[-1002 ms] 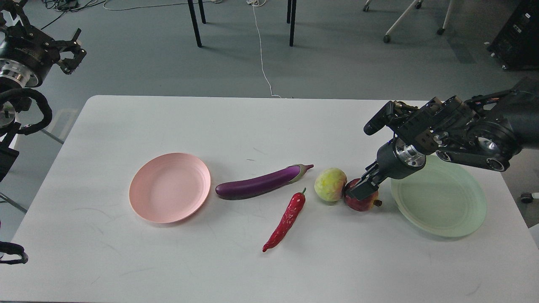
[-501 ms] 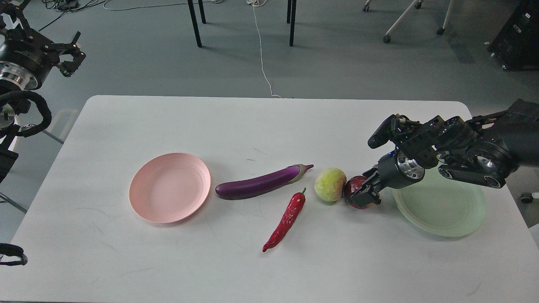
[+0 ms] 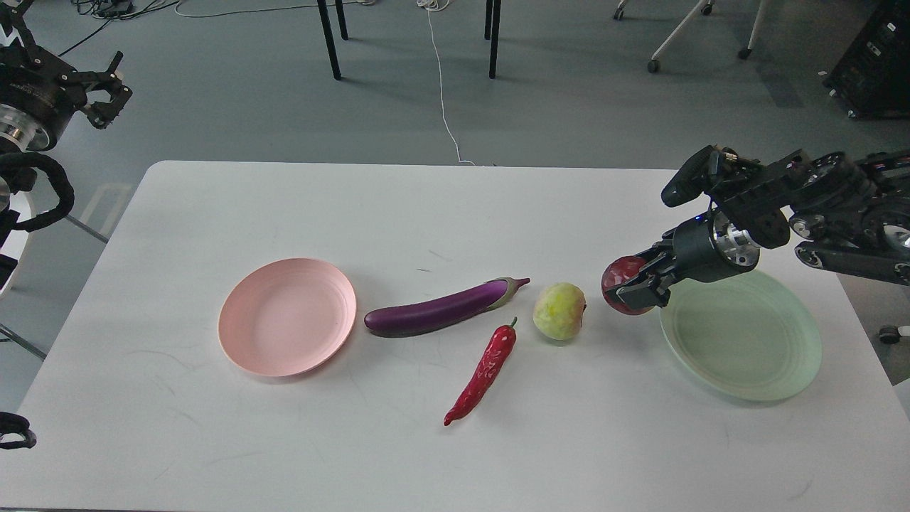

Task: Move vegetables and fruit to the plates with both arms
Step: 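Carry the pomegranate with the right gripper onto the green plate, then open the right gripper and lift it off the pomegranate, then lower the right gripper and grasp the pale green fruit, then move the green fruit with the right gripper onto the green plate, then release the fruit and withdraw the right arm, then reach the left gripper down and grasp the red chili pepper, then carry the chili with the left gripper onto the pink plate and release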

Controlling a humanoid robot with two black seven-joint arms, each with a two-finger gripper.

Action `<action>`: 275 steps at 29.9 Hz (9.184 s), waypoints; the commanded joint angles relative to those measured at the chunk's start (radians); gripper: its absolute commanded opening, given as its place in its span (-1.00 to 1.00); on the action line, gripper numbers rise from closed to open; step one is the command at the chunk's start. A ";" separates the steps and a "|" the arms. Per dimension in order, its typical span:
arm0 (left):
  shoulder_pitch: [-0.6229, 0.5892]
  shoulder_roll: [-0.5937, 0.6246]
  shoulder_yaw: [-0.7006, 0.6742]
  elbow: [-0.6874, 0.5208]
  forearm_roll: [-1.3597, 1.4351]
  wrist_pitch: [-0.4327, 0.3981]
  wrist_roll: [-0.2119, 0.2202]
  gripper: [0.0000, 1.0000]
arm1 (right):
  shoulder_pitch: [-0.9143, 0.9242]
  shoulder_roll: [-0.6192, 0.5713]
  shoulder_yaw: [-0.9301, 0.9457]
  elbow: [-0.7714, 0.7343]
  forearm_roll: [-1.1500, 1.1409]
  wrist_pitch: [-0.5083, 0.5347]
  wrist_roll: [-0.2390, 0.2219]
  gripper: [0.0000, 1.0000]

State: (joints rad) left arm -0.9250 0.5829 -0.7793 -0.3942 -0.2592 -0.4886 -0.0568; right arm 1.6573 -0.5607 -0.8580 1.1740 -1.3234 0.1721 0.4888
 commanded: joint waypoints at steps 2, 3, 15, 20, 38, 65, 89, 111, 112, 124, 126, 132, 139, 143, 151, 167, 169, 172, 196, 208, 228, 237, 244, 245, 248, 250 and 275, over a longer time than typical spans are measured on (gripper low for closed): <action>0.000 0.020 0.000 0.000 -0.002 0.000 0.000 0.96 | 0.030 -0.154 -0.001 0.015 -0.170 0.001 0.000 0.38; -0.002 0.020 -0.001 0.000 -0.002 0.000 0.002 0.96 | 0.022 -0.188 -0.001 0.015 -0.200 0.001 0.000 0.38; -0.002 0.023 -0.001 0.000 0.000 0.000 0.002 0.96 | -0.206 -0.297 0.033 -0.056 -0.227 -0.011 0.000 0.61; -0.002 0.031 -0.003 0.003 -0.003 0.000 0.000 0.96 | -0.226 -0.300 0.034 -0.057 -0.227 -0.011 0.000 0.80; -0.002 0.031 -0.001 0.003 -0.003 0.000 -0.020 0.96 | -0.156 -0.144 0.208 -0.069 -0.017 0.003 0.000 0.90; 0.008 0.025 0.008 0.003 0.000 0.000 -0.034 0.96 | -0.234 0.262 0.183 -0.212 0.087 0.001 0.000 0.89; 0.017 0.023 0.008 0.003 0.000 0.000 -0.043 0.96 | -0.255 0.366 0.080 -0.294 0.089 0.000 0.000 0.49; 0.017 0.034 0.008 0.003 -0.003 0.000 -0.040 0.96 | -0.139 -0.017 0.080 -0.218 0.063 -0.008 0.000 0.19; 0.017 0.035 0.008 0.003 -0.002 0.000 -0.040 0.96 | -0.146 -0.042 0.080 -0.212 0.044 -0.008 0.000 0.19; 0.014 0.035 0.008 0.001 -0.002 0.000 -0.040 0.96 | -0.314 -0.120 0.088 -0.206 -0.034 -0.131 0.000 0.35; 0.014 0.037 0.008 0.001 -0.002 0.000 -0.040 0.96 | -0.315 -0.136 0.097 -0.203 -0.034 -0.134 0.000 0.54; 0.014 0.034 0.009 0.000 -0.002 0.000 -0.040 0.96 | -0.352 -0.165 0.148 -0.201 -0.030 -0.135 0.000 0.89; 0.014 0.032 0.011 -0.006 0.000 0.000 -0.040 0.96 | -0.349 -0.222 0.230 -0.201 -0.020 -0.140 0.000 0.91; 0.009 0.031 0.012 -0.021 0.005 0.000 -0.038 0.96 | -0.355 -0.258 0.422 -0.209 0.045 -0.125 0.000 0.94; 0.000 0.098 0.049 -0.242 0.277 0.000 -0.041 0.96 | -0.355 -0.252 0.559 -0.261 0.387 -0.095 0.000 0.94; 0.069 0.219 0.052 -0.902 0.894 0.000 -0.057 0.96 | -0.424 -0.222 0.677 -0.281 1.079 -0.079 0.000 0.94; 0.089 0.215 0.052 -0.975 0.974 0.000 -0.057 0.96 | -0.435 -0.217 0.718 -0.281 1.171 -0.037 0.000 0.94; 0.112 0.209 0.054 -1.073 1.086 0.000 -0.057 0.96 | -0.468 -0.222 0.775 -0.284 1.306 0.038 0.000 0.95; 0.043 -0.228 0.451 -1.209 2.241 0.000 0.006 0.96 | -1.076 -0.266 1.410 -0.309 1.606 0.317 0.000 0.96; 0.057 -0.291 0.634 -1.134 2.399 0.000 0.012 0.89 | -1.097 -0.286 1.416 -0.310 1.606 0.317 0.000 0.96; 0.120 -0.318 0.635 -0.948 2.404 0.000 0.028 0.70 | -1.099 -0.288 1.426 -0.310 1.606 0.317 0.000 0.96; 0.118 -0.354 0.678 -0.948 2.441 0.000 0.028 0.19 | -1.097 -0.288 1.426 -0.307 1.606 0.317 0.000 0.96; 0.114 -0.341 0.680 -0.947 2.441 0.000 0.026 -0.22 | -1.097 -0.289 1.426 -0.307 1.604 0.317 0.000 0.96; 0.112 -0.339 0.680 -0.947 2.441 0.000 0.025 -0.30 | -1.097 -0.289 1.427 -0.307 1.604 0.317 0.000 0.96; 0.104 -0.336 0.675 -0.948 2.441 0.000 0.017 -0.53 | -1.097 -0.289 1.427 -0.307 1.604 0.317 0.000 0.96; 0.100 -0.339 0.673 -0.948 2.441 0.000 0.014 -0.63 | -1.097 -0.289 1.427 -0.306 1.604 0.317 0.000 0.96; 0.124 0.336 0.517 -1.212 2.279 0.035 -0.094 -0.65 | -1.096 -0.317 1.433 -0.304 1.604 0.317 0.000 0.96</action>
State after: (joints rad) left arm -0.8470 0.8877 -0.2739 -1.6355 2.0134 -0.4769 -0.1481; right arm 0.5600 -0.8789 0.5754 0.8665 0.2806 0.4887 0.4887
